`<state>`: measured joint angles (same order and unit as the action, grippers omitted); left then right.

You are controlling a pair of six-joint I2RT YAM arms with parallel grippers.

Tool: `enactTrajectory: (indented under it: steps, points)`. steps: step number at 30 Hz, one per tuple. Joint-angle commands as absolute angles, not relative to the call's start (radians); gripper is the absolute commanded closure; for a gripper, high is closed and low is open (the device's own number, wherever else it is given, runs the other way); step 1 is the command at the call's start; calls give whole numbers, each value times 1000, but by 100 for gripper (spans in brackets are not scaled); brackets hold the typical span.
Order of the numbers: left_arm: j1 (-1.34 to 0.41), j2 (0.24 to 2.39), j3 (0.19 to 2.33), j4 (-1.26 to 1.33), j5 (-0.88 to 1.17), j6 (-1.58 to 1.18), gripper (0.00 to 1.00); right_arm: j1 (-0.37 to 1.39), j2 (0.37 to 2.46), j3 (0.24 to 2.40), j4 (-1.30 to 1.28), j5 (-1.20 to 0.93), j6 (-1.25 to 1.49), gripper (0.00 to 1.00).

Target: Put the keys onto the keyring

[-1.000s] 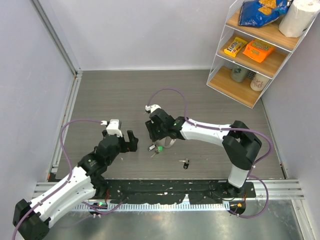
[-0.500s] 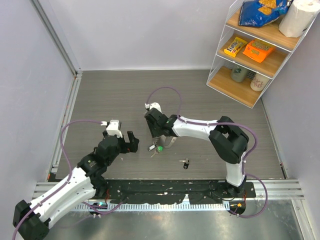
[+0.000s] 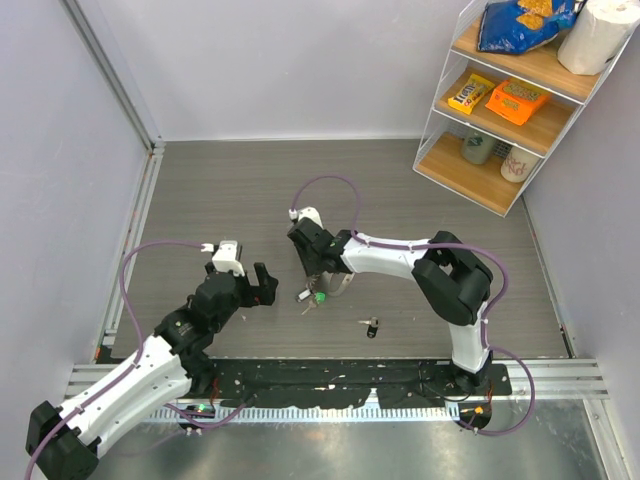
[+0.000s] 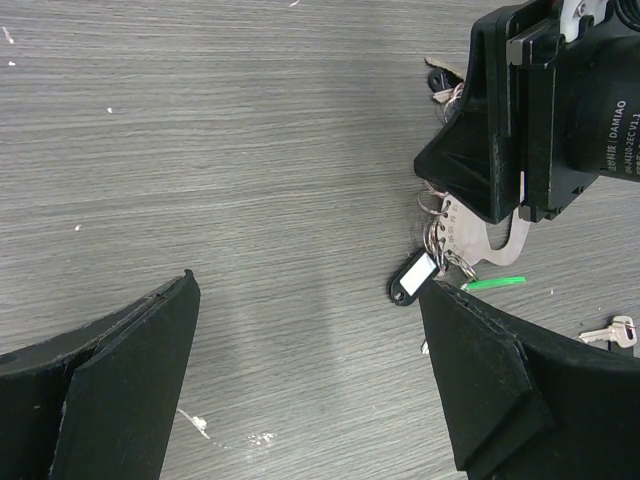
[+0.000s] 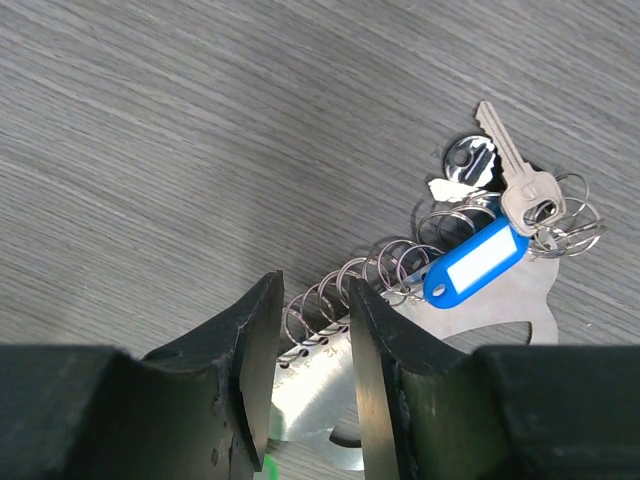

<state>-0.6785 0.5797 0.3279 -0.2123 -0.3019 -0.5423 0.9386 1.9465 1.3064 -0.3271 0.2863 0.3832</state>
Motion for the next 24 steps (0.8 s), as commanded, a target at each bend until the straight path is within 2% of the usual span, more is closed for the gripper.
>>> enactTrajectory:
  steps: [1, 24]
  points:
    - [-673, 572, 327, -150, -299, -548, 1, 939, 1939, 1335, -311, 342, 373, 61]
    - [-672, 594, 322, -133, -290, -555, 1, 937, 1870, 1344, -307, 463, 307, 61]
